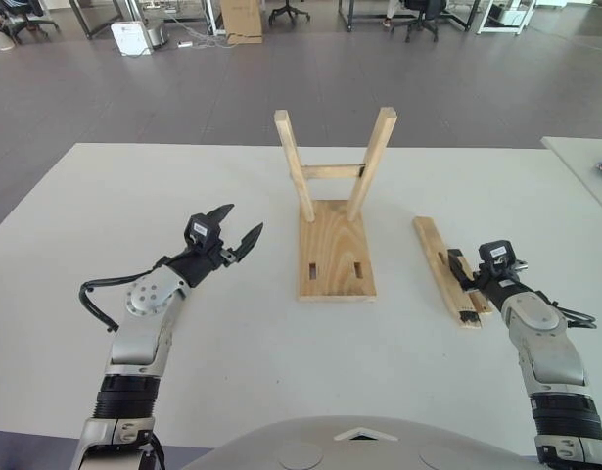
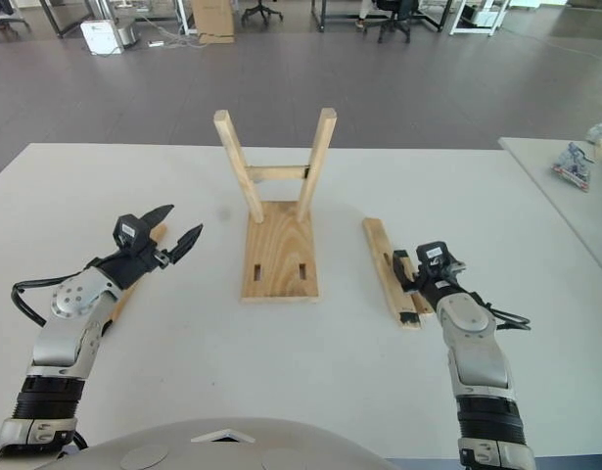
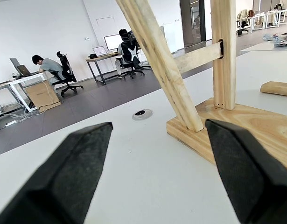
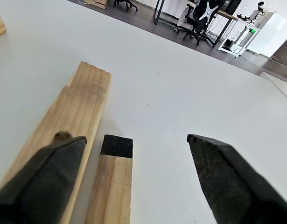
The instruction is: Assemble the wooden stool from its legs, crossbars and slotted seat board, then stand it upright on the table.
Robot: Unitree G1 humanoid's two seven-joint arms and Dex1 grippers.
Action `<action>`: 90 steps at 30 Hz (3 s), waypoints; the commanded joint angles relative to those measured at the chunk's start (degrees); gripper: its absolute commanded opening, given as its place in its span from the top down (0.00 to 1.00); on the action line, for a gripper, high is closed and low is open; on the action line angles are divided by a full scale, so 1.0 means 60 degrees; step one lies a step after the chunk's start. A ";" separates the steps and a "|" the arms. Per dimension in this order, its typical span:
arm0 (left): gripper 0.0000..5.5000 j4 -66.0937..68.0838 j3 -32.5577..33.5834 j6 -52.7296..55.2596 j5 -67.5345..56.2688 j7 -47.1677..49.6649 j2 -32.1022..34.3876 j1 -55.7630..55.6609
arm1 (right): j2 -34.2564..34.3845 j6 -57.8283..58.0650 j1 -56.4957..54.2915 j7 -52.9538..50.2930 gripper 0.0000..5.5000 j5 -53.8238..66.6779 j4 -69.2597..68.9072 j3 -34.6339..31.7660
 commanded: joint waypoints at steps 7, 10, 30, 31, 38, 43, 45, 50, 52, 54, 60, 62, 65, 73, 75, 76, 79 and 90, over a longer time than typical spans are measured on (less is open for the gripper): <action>0.33 -0.0102 -0.0140 -0.0063 0.0317 0.0180 -0.0133 0.0339 | -0.0218 0.0841 0.0106 0.0333 0.26 0.0485 0.0026 -0.0372; 0.33 -0.0138 -0.0141 -0.0062 0.0308 0.0198 -0.0165 0.0363 | -0.0348 0.0937 0.0274 0.0575 0.26 0.0427 0.0004 -0.0234; 0.33 -0.0789 -0.0421 0.1800 0.0148 0.0464 -0.0248 0.0450 | -0.0495 0.6310 0.0955 0.1208 0.73 0.2425 0.0099 0.0131; 0.33 -0.0818 -0.0443 0.1869 0.0191 0.0448 -0.0210 0.0407 | -0.0675 0.6065 0.1022 0.1293 0.76 0.2267 0.0059 0.0383; 0.33 -0.1619 0.0061 0.2936 0.0381 0.1987 -0.0718 0.0659 | -0.0657 0.4944 0.0350 0.0830 0.76 0.2155 0.0668 -0.0112; 0.33 -0.2444 0.2047 0.4614 -0.2553 0.3507 -0.1838 -0.1607 | -0.0305 0.1461 -0.1987 -0.0720 0.76 0.1496 -0.0678 -0.1085; 0.33 -0.2987 0.2314 0.5662 -0.4463 0.3459 -0.1890 -0.2930 | -0.0045 0.0880 -0.3009 -0.1057 0.76 0.1508 -0.1813 -0.1015; 0.33 -0.3121 0.1639 0.7263 -0.6811 0.3216 -0.1898 -0.4927 | 0.0417 0.0228 -0.4161 -0.0774 0.76 0.1401 -0.4022 0.0400; 0.33 -0.3050 0.1313 0.7527 -0.7085 0.3285 -0.1960 -0.5471 | 0.0614 0.0018 -0.4222 -0.0374 0.76 0.1465 -0.4533 0.1152; 0.33 -0.3015 0.1162 0.7597 -0.7223 0.3358 -0.2008 -0.5698 | 0.0819 -0.0367 -0.4154 -0.0018 0.76 0.1325 -0.4604 0.1874; 0.33 -0.2980 0.0889 0.7536 -0.7504 0.3463 -0.2209 -0.5910 | 0.1320 -0.0886 -0.3895 0.0341 0.76 0.1192 -0.4534 0.2639; 0.33 -0.2952 0.0754 0.7530 -0.7437 0.3498 -0.2266 -0.5827 | 0.1461 -0.1010 -0.3872 0.0403 0.76 0.1205 -0.4667 0.2736; 0.33 -0.2923 0.0607 0.7458 -0.7343 0.3502 -0.2336 -0.5756 | 0.1591 -0.1048 -0.3776 0.0523 0.76 0.1283 -0.4799 0.2901; 0.52 -0.2900 0.0576 0.7286 -0.7414 0.3532 -0.2520 -0.5643 | 0.1914 -0.0889 -0.3362 0.0653 0.76 0.1653 -0.5107 0.3001; 0.58 -0.2904 0.0592 0.7278 -0.7459 0.3569 -0.2554 -0.5670 | 0.1909 -0.0798 -0.3304 0.0682 0.76 0.1692 -0.5106 0.2985; 0.61 -0.2911 0.0582 0.7286 -0.7467 0.3578 -0.2563 -0.5668 | 0.1912 -0.0759 -0.3311 0.0689 0.76 0.1728 -0.5080 0.2957; 0.70 -0.2900 0.0480 0.7343 -0.7436 0.3567 -0.2568 -0.5560 | 0.1953 -0.0744 -0.3394 0.0707 0.76 0.1804 -0.5075 0.2959; 0.93 -0.2934 0.0352 0.7324 -0.7331 0.3620 -0.2595 -0.5406 | 0.2069 -0.0575 -0.3139 0.0604 0.76 0.1824 -0.5254 0.3022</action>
